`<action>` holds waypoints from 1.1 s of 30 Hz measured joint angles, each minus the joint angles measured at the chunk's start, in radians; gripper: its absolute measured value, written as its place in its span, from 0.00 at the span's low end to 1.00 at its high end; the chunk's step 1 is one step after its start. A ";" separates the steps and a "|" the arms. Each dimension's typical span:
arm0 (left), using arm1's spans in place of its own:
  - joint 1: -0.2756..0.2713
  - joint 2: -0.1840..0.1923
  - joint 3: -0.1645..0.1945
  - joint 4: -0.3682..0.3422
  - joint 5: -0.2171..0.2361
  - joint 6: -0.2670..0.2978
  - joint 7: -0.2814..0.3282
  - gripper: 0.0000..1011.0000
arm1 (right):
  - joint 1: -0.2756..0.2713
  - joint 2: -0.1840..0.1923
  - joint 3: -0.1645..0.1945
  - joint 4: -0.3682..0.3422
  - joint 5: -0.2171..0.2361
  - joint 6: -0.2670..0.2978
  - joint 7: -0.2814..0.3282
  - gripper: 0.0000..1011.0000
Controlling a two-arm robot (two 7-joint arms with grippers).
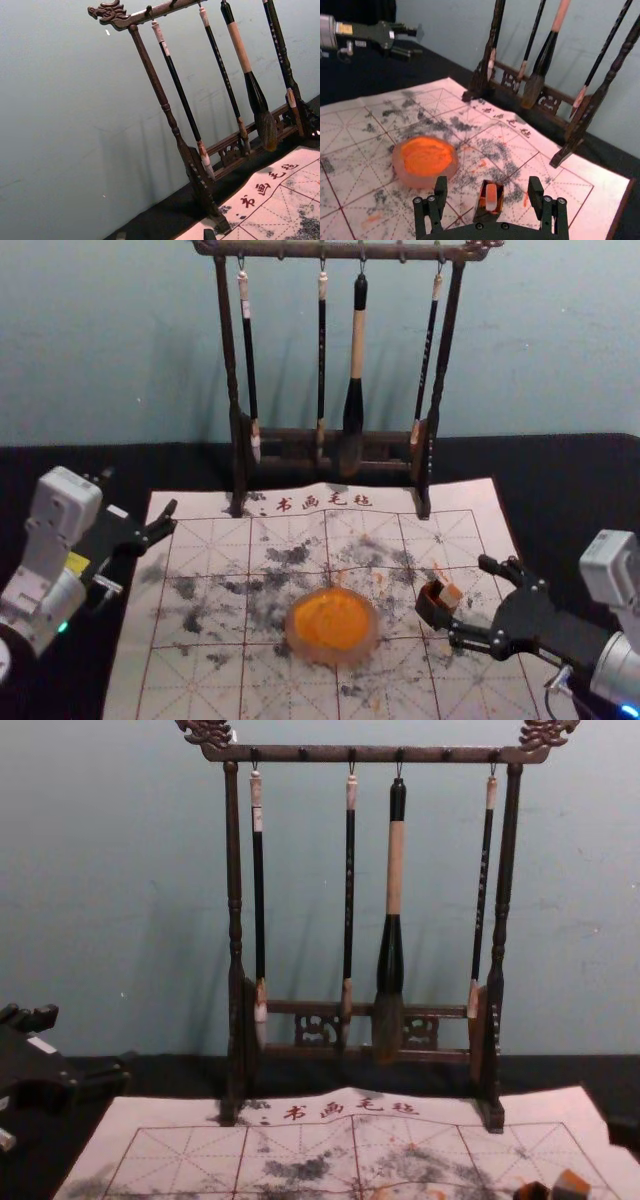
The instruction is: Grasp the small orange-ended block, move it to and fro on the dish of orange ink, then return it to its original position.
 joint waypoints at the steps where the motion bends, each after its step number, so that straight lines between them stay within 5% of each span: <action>1: 0.000 0.000 0.000 0.000 0.000 0.000 0.000 0.99 | 0.002 -0.002 -0.001 0.003 -0.004 0.004 0.001 0.99; 33: 0.000 0.000 0.000 0.000 0.000 0.000 0.000 0.99 | 0.048 -0.090 0.020 0.098 -0.080 0.047 0.038 0.99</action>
